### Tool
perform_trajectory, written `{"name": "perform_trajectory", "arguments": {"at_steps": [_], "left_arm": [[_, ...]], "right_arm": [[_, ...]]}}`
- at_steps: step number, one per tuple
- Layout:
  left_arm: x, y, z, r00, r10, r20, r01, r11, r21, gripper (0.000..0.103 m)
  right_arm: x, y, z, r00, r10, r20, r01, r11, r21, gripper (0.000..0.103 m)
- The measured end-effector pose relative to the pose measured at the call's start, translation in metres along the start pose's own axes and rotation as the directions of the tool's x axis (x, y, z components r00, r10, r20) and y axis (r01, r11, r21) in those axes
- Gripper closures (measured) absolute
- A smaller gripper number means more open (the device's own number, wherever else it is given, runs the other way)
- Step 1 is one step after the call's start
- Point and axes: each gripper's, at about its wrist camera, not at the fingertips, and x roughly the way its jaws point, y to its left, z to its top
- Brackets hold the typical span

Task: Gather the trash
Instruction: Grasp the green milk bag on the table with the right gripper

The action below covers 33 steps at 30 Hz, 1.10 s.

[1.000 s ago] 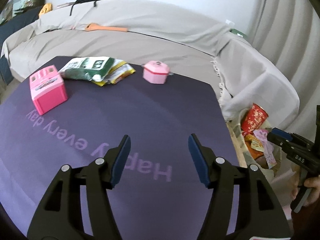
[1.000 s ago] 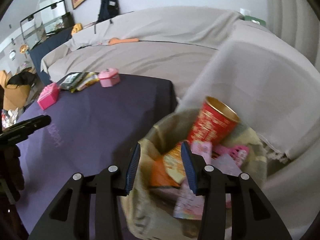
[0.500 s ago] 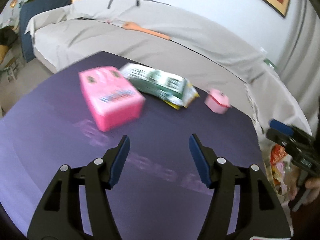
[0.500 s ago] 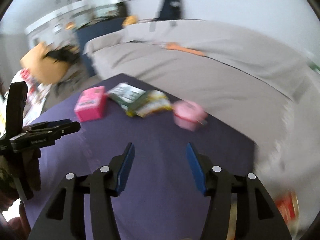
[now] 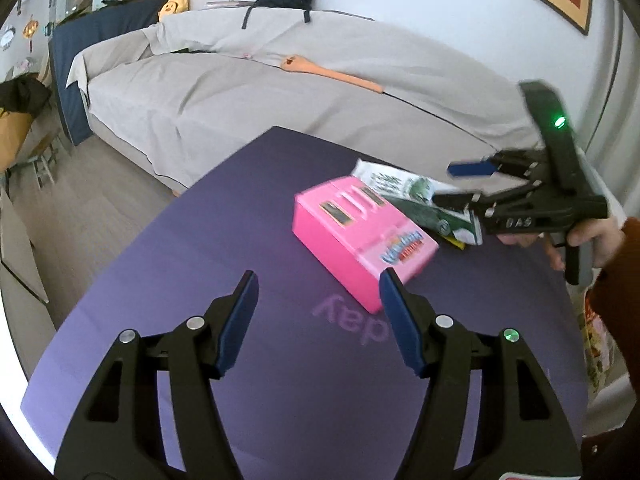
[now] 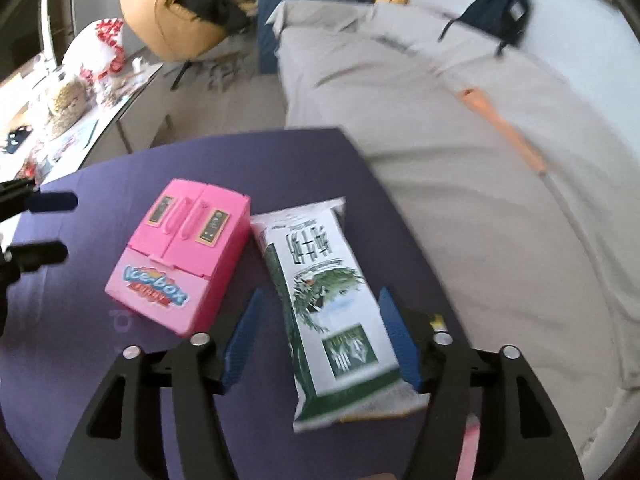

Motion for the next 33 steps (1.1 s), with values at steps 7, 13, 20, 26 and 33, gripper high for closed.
{"name": "perform_trajectory", "arguments": {"at_steps": [7,13,20,26,33], "left_arm": [[0.013,0.013,0.01,1.0,-0.014,-0.003,0.014,1.0,-0.016,0.043],[0.023,0.0,0.012,1.0,-0.027,-0.01,0.027,1.0,-0.016,0.043],[0.025,-0.018,0.016,1.0,-0.008,-0.016,0.008,1.0,-0.004,0.043],[0.023,-0.028,0.018,1.0,0.01,-0.015,-0.009,1.0,0.011,0.043],[0.026,-0.045,0.022,1.0,-0.003,-0.017,0.003,1.0,0.029,0.043]], "right_arm": [[0.031,-0.015,0.0,0.997,-0.059,-0.055,0.06,0.998,0.02,0.043],[0.036,-0.032,0.004,0.998,-0.043,-0.04,0.048,0.99,0.135,0.042],[0.044,-0.026,0.002,0.99,-0.114,-0.082,0.123,0.985,0.124,0.041],[0.027,-0.04,-0.01,0.996,-0.086,-0.024,0.089,0.965,0.246,0.073],[-0.012,-0.046,-0.028,0.987,-0.161,-0.025,0.162,0.95,0.267,0.078]]}}
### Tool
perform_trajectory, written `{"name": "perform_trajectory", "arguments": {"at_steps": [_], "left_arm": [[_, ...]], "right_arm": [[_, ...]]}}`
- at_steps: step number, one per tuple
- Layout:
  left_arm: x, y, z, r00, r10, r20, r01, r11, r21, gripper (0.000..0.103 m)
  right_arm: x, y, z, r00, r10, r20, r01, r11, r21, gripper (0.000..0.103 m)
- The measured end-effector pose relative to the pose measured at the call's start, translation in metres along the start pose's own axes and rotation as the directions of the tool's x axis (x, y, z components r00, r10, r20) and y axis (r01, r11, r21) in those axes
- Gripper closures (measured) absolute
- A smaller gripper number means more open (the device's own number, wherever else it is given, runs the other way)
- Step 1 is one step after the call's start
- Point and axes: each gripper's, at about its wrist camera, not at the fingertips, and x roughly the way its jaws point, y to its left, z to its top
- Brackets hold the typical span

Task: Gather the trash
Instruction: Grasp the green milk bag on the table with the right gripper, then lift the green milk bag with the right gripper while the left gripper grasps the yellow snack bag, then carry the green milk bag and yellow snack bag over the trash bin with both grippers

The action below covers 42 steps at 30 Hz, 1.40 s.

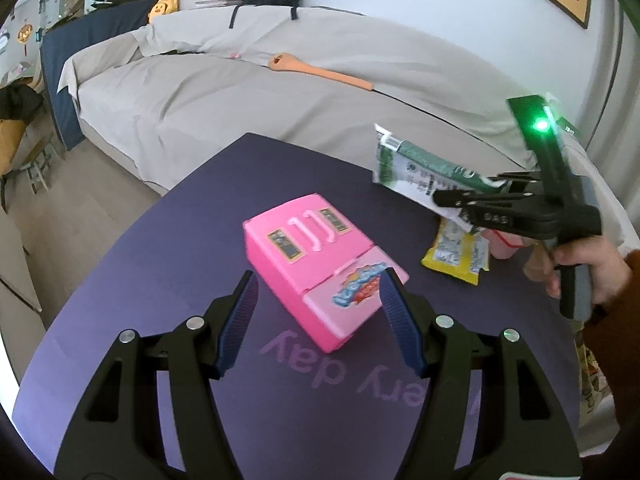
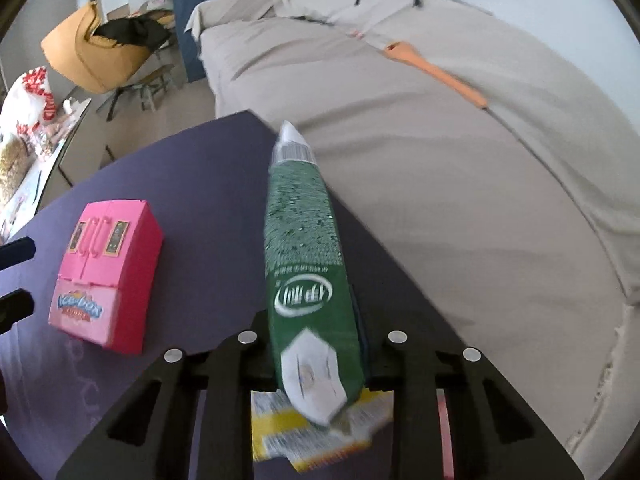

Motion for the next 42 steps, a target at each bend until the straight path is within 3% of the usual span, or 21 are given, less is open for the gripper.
{"name": "perform_trajectory", "arguments": {"at_steps": [7,13,20,26,27,29,31,32,33,37,42], "left_arm": [[0.008,-0.037,0.006,0.996,-0.086,0.014,0.085,0.994,0.072,0.043],[0.044,-0.1,0.012,0.978,-0.206,-0.044,0.21,0.952,0.223,0.043],[0.101,-0.159,0.014,0.99,-0.097,-0.1,0.123,0.942,0.311,0.043],[0.144,-0.175,0.019,0.976,-0.029,-0.217,0.094,0.951,0.294,0.043],[0.144,-0.174,0.021,0.978,-0.021,-0.208,0.082,0.954,0.288,0.044],[0.139,-0.173,0.022,0.98,-0.025,-0.199,0.08,0.96,0.268,0.059],[0.129,-0.169,0.022,0.981,-0.045,-0.189,0.092,0.964,0.251,0.065],[0.123,-0.168,0.022,0.981,-0.059,-0.185,0.104,0.965,0.242,0.071],[0.114,-0.166,0.019,0.983,-0.065,-0.174,0.107,0.965,0.241,0.084],[0.081,-0.157,0.011,0.99,-0.057,-0.129,0.084,0.973,0.217,0.092],[0.026,-0.15,-0.002,0.997,-0.066,-0.051,0.075,0.975,0.207,0.094]], "right_arm": [[-0.078,-0.047,-0.022,0.991,-0.077,0.108,0.06,0.987,0.152,0.078],[-0.125,-0.088,-0.063,0.978,-0.158,0.136,0.123,0.965,0.232,0.078],[-0.143,-0.123,-0.113,0.977,-0.169,0.132,0.121,0.943,0.31,0.078],[-0.145,-0.139,-0.145,0.978,-0.172,0.119,0.122,0.931,0.345,0.078],[-0.145,-0.14,-0.148,0.978,-0.171,0.119,0.12,0.929,0.35,0.078],[-0.145,-0.14,-0.155,0.979,-0.165,0.117,0.113,0.927,0.358,0.078],[-0.147,-0.137,-0.16,0.98,-0.16,0.116,0.109,0.927,0.359,0.078],[-0.15,-0.135,-0.163,0.98,-0.158,0.118,0.107,0.927,0.359,0.078],[-0.152,-0.135,-0.165,0.98,-0.159,0.121,0.106,0.928,0.358,0.078],[-0.163,-0.124,-0.17,0.978,-0.152,0.14,0.092,0.928,0.361,0.078],[-0.183,-0.095,-0.175,0.975,-0.143,0.169,0.082,0.941,0.327,0.078]]}}
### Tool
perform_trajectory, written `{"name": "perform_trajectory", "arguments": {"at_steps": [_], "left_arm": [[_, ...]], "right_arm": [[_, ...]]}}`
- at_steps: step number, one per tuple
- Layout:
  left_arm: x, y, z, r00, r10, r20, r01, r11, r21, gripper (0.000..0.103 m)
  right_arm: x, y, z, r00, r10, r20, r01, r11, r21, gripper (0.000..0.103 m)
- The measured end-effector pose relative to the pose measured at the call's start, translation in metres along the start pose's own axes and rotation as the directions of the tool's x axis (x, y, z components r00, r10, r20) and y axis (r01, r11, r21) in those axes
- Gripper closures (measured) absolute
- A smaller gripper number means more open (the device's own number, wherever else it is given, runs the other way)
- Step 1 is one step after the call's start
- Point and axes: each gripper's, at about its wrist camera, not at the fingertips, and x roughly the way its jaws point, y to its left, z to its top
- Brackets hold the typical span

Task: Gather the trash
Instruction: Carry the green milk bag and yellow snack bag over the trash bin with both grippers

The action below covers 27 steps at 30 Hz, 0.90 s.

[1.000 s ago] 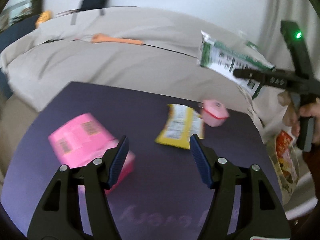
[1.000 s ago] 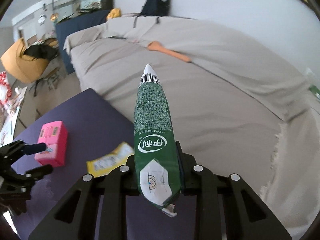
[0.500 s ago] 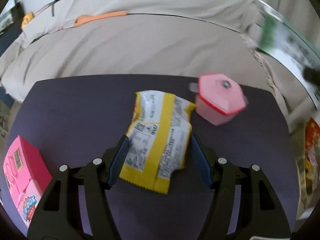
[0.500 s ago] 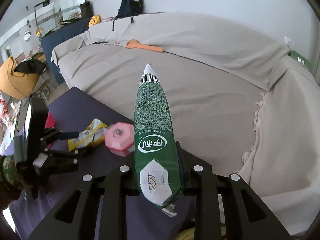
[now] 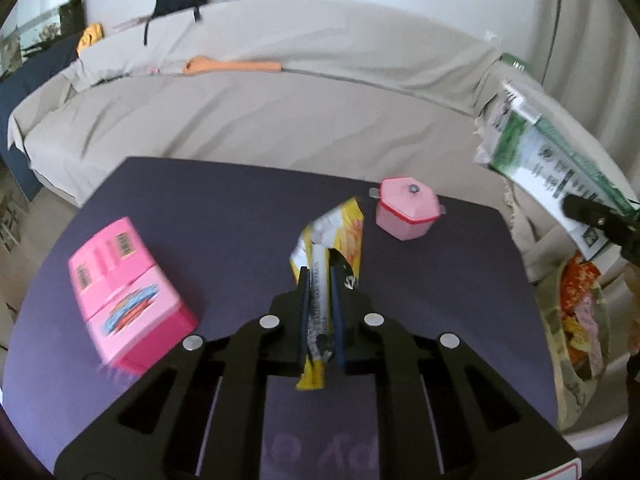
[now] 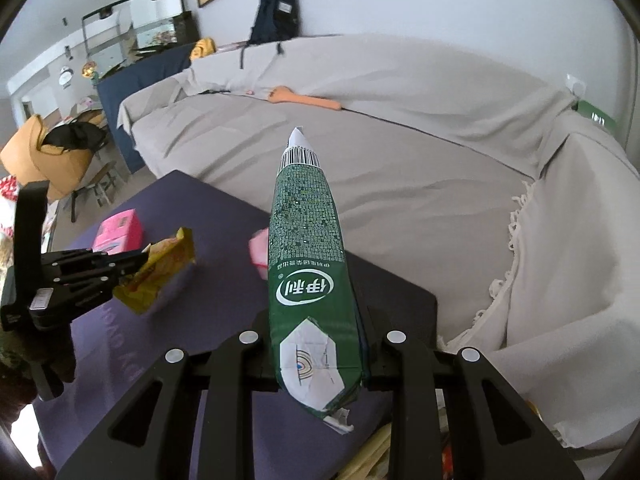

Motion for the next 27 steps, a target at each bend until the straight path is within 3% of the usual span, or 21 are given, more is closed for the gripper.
{"name": "perform_trajectory", "arguments": {"at_steps": [8,14,19,27], "left_arm": [[-0.068,-0.002,-0.028,0.996,-0.035,0.083,0.038,0.999,-0.039,0.094],[-0.092,-0.013,-0.046,0.994,-0.069,0.09,0.075,0.995,-0.07,0.094],[-0.113,-0.035,-0.046,0.986,-0.104,0.127,0.112,0.992,-0.053,0.094],[-0.12,-0.076,-0.038,0.978,-0.168,0.121,0.171,0.985,-0.012,0.094]], "right_arm": [[-0.04,0.031,-0.023,1.0,0.014,0.025,-0.013,0.999,-0.041,0.078],[-0.059,0.035,-0.038,0.999,0.029,0.035,-0.028,0.999,-0.047,0.078],[-0.069,0.025,-0.051,1.0,0.004,0.01,-0.004,1.0,-0.028,0.078],[-0.11,-0.017,-0.071,0.996,-0.075,0.052,0.073,0.997,0.033,0.078]]}}
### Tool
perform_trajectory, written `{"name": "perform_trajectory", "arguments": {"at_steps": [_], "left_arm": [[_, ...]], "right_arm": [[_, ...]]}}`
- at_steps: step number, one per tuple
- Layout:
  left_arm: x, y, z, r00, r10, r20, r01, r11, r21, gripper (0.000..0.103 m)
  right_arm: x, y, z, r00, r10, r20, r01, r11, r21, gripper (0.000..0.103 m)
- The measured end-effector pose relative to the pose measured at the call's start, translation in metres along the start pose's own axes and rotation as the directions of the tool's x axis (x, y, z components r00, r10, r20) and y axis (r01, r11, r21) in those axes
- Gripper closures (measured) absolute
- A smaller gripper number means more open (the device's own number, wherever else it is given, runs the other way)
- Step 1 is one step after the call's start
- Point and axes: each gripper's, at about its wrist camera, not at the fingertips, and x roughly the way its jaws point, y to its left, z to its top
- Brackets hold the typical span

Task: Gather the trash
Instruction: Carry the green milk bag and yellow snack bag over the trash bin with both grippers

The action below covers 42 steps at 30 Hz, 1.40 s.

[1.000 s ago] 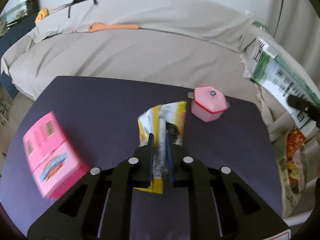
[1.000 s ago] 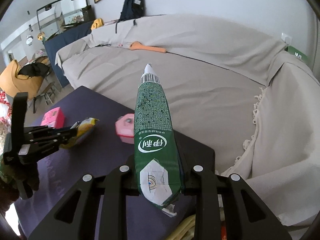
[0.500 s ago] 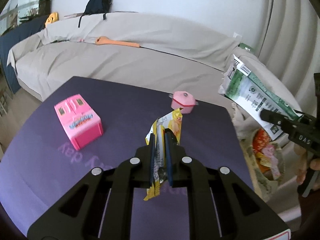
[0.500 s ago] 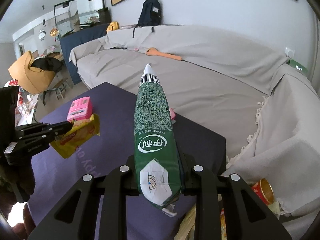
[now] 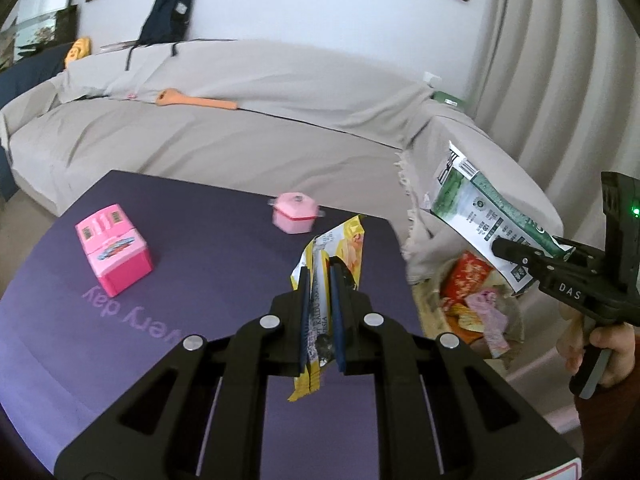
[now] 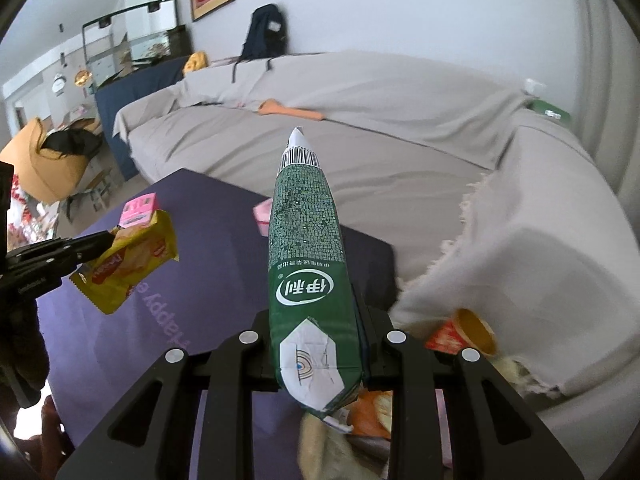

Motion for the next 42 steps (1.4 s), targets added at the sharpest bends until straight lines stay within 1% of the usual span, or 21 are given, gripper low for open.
{"name": "perform_trajectory", "arguments": {"at_steps": [8,12,14,16,19,22,25,27,30,33,35,36,37,38,39,42], "left_arm": [[0.011,-0.05,0.008,0.998,-0.064,-0.027,0.065,0.996,0.057,0.094],[0.017,-0.071,0.007,0.995,-0.093,-0.038,0.096,0.991,0.093,0.094],[0.021,-0.079,0.007,0.993,-0.105,-0.047,0.11,0.989,0.098,0.094],[0.029,-0.087,0.005,0.989,-0.132,-0.067,0.139,0.985,0.099,0.094],[0.04,-0.1,0.003,0.982,-0.166,-0.094,0.176,0.979,0.102,0.094],[0.058,-0.119,-0.001,0.973,-0.191,-0.13,0.207,0.971,0.119,0.094],[0.081,-0.142,-0.008,0.956,-0.23,-0.183,0.253,0.961,0.115,0.094],[0.097,-0.162,-0.012,0.94,-0.266,-0.212,0.295,0.949,0.115,0.094],[0.115,-0.187,-0.02,0.929,-0.29,-0.231,0.327,0.934,0.141,0.094],[0.136,-0.212,-0.027,0.923,-0.297,-0.245,0.344,0.922,0.179,0.094],[0.146,-0.222,-0.03,0.928,-0.288,-0.237,0.34,0.915,0.218,0.089],[0.154,-0.226,-0.033,0.928,-0.281,-0.245,0.338,0.912,0.234,0.078],[0.163,-0.228,-0.036,0.922,-0.276,-0.27,0.341,0.911,0.233,0.066],[0.168,-0.227,-0.038,0.919,-0.269,-0.287,0.338,0.914,0.224,0.063],[0.175,-0.224,-0.043,0.912,-0.264,-0.314,0.335,0.921,0.198,0.063],[0.183,-0.214,-0.055,0.878,-0.294,-0.379,0.37,0.918,0.145,0.056]], "right_arm": [[-0.028,-0.054,-0.031,0.997,-0.07,0.014,0.069,0.995,0.074,0.078],[-0.031,-0.077,-0.051,0.997,-0.08,0.014,0.077,0.986,0.145,0.078],[-0.03,-0.087,-0.063,0.996,-0.087,0.012,0.083,0.981,0.177,0.078],[-0.027,-0.092,-0.072,0.995,-0.097,0.0,0.095,0.977,0.193,0.078],[-0.026,-0.1,-0.081,0.992,-0.127,-0.006,0.126,0.972,0.199,0.078],[-0.036,-0.111,-0.084,0.988,-0.155,0.017,0.148,0.965,0.218,0.078],[-0.045,-0.125,-0.087,0.983,-0.182,0.029,0.17,0.956,0.241,0.078],[-0.051,-0.136,-0.089,0.979,-0.2,0.033,0.185,0.949,0.256,0.078],[-0.057,-0.146,-0.092,0.975,-0.219,0.04,0.2,0.942,0.268,0.078],[-0.059,-0.153,-0.095,0.972,-0.231,0.04,0.212,0.938,0.275,0.078],[-0.058,-0.157,-0.097,0.972,-0.233,0.036,0.214,0.935,0.282,0.078],[-0.057,-0.158,-0.098,0.972,-0.233,0.033,0.215,0.934,0.285,0.078],[-0.055,-0.16,-0.099,0.972,-0.233,0.029,0.216,0.933,0.288,0.078],[-0.054,-0.161,-0.1,0.972,-0.233,0.024,0.216,0.932,0.292,0.078],[-0.052,-0.163,-0.101,0.973,-0.23,0.02,0.214,0.931,0.295,0.078],[-0.047,-0.164,-0.1,0.975,-0.22,0.014,0.206,0.932,0.299,0.078]]}}
